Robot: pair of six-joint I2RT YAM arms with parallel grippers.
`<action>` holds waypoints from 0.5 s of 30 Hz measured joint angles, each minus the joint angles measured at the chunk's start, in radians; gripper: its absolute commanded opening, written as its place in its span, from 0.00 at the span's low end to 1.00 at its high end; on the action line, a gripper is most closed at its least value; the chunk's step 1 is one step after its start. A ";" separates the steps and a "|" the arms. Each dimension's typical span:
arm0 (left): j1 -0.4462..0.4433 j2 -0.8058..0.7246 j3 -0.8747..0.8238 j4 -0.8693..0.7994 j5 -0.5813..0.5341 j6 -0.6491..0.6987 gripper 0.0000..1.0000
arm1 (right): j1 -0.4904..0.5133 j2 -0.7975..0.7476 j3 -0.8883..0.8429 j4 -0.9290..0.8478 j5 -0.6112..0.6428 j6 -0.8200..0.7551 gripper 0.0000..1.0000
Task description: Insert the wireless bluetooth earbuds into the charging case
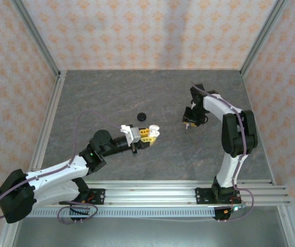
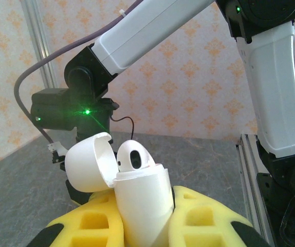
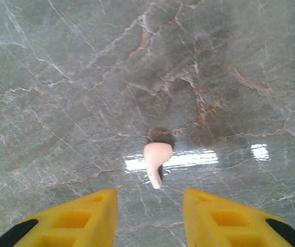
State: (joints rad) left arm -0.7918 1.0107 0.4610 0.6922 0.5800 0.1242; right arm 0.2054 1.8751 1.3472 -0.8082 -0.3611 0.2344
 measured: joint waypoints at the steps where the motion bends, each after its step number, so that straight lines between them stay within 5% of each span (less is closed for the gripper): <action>1: 0.000 0.000 0.000 0.000 0.000 0.000 0.00 | 0.008 0.007 0.013 0.000 0.008 0.003 0.38; 15: 0.000 -0.002 -0.002 -0.035 0.000 0.008 0.00 | 0.039 0.100 0.067 -0.013 0.111 0.021 0.38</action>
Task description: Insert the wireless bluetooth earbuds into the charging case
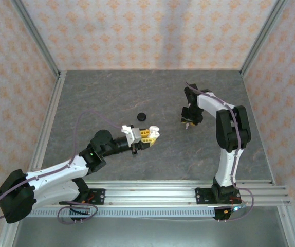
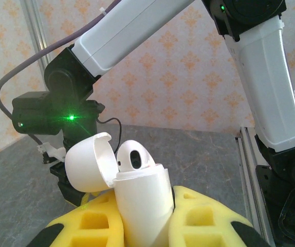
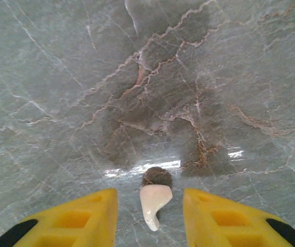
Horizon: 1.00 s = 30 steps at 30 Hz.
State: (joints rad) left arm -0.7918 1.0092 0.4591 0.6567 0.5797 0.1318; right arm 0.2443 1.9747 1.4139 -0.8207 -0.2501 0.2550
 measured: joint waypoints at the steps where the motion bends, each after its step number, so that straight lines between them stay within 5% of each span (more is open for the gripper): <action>1: 0.000 -0.001 -0.003 -0.002 0.000 0.000 0.00 | 0.001 0.005 0.000 -0.002 0.000 0.000 0.38; 20: 0.000 -0.044 -0.010 -0.022 0.000 0.004 0.00 | 0.004 0.019 -0.005 -0.004 -0.003 0.012 0.17; 30: 0.000 -0.085 -0.013 -0.020 0.000 0.005 0.00 | 0.039 -0.281 -0.084 0.008 0.021 0.042 0.08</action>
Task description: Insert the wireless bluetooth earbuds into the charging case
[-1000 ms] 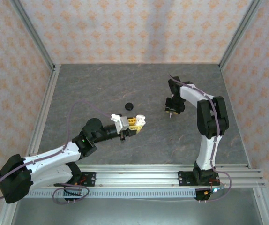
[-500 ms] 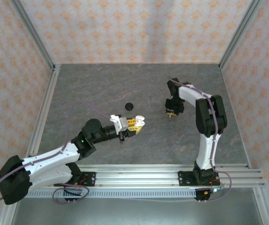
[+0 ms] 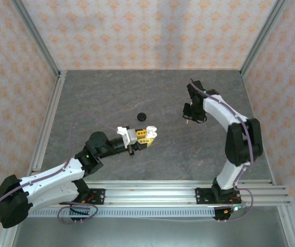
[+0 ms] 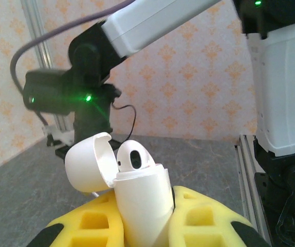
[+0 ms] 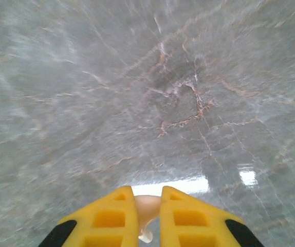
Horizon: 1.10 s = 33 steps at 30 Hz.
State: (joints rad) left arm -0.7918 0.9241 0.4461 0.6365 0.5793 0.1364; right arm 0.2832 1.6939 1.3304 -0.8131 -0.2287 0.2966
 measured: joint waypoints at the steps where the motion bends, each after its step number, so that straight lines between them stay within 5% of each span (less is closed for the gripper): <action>1: 0.000 -0.008 -0.002 0.000 0.000 0.003 0.00 | 0.014 -0.053 -0.013 0.008 0.010 0.005 0.08; 15: 0.000 -0.073 0.012 0.003 -0.015 0.095 0.00 | 0.363 -0.740 -0.127 0.177 0.191 0.124 0.08; 26: 0.000 -0.072 0.031 0.008 -0.084 0.097 0.00 | 0.663 -0.759 -0.183 0.424 0.135 0.201 0.07; 33: 0.000 -0.075 0.031 0.011 -0.127 0.070 0.00 | 0.732 -0.748 -0.220 0.583 0.144 0.196 0.07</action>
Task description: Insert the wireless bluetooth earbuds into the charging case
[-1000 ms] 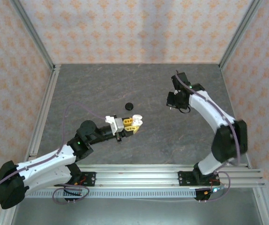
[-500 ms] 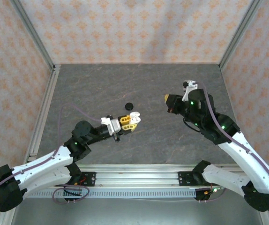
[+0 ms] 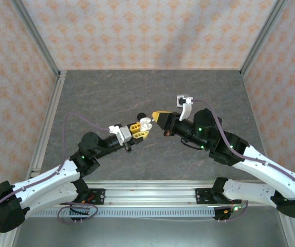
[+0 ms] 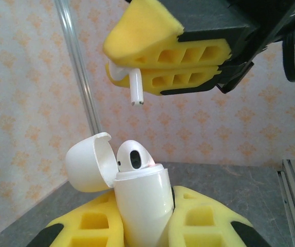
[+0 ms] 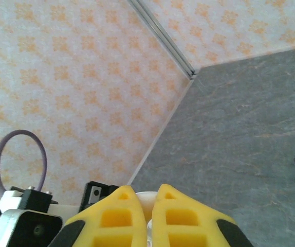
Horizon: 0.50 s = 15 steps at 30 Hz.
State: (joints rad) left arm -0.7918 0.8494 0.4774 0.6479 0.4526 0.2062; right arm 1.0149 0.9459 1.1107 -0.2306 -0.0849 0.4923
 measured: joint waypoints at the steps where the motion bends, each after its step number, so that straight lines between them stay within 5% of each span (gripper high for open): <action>1: 0.000 -0.002 0.000 0.000 -0.007 -0.003 0.00 | 0.003 0.002 -0.003 0.014 0.000 -0.003 0.07; 15: 0.000 -0.016 0.001 0.000 -0.051 -0.030 0.00 | 0.034 0.057 -0.073 0.122 0.036 -0.075 0.07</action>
State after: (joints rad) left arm -0.7918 0.8330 0.4782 0.6476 0.4019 0.1764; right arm 1.0485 1.0027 1.0378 -0.1081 -0.0486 0.4171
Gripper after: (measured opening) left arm 0.176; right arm 0.072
